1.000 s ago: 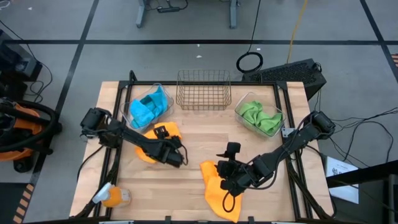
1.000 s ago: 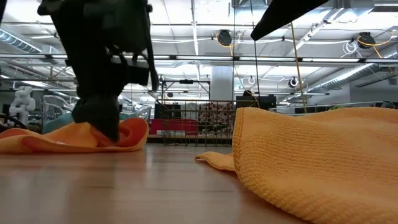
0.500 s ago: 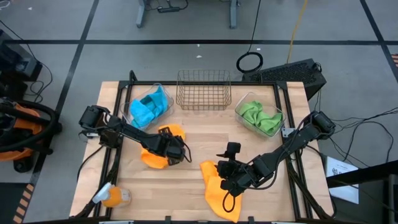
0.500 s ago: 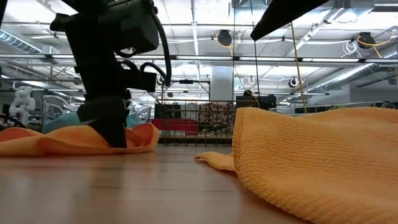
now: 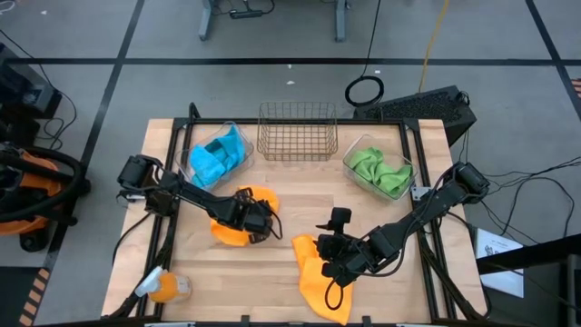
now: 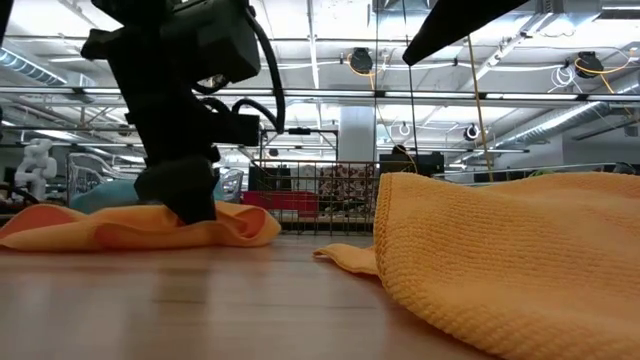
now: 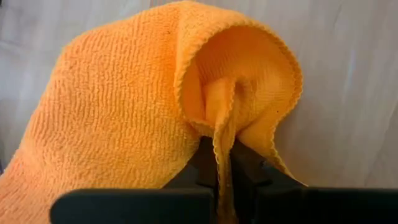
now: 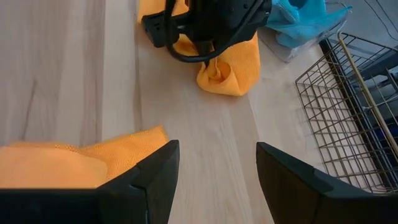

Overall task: Sort microfiber towel by color & place in baskets
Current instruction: Put the left yellow towel into the wire basket

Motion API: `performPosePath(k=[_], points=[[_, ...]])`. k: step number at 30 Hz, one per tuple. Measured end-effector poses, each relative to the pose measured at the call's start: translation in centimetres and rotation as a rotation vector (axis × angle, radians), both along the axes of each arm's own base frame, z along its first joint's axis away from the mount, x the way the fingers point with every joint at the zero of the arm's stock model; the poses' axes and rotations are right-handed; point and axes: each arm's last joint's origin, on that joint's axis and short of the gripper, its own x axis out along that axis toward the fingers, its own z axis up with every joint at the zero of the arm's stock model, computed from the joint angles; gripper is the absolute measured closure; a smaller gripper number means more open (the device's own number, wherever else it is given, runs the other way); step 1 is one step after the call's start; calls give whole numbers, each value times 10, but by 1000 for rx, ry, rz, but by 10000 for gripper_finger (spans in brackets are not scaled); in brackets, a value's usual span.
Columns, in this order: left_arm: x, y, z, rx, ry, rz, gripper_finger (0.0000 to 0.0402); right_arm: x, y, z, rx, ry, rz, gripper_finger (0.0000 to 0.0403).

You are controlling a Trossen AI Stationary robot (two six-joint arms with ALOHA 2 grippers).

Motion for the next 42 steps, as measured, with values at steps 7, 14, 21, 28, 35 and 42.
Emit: performPosePath(k=[7, 14, 21, 28, 35, 42], points=[[3, -15, 12, 42, -61, -59, 386, 9, 6, -8, 3, -30, 10, 200], [4, -40, 52, 70, -221, -190, 388, 27, 8, -34, -97, -15, 25, 194], [-7, -63, 83, 173, -346, -342, 389, 48, -5, -48, -128, -20, 14, 139], [-14, -77, 104, 282, -429, -477, 389, 70, -10, -39, -73, -130, 116, 93], [-9, -92, 116, 409, -508, -683, 389, 87, -18, -30, 39, -208, 287, 94], [-6, -94, 122, 452, -557, -730, 390, 90, -20, -27, 32, -229, 313, 154]])
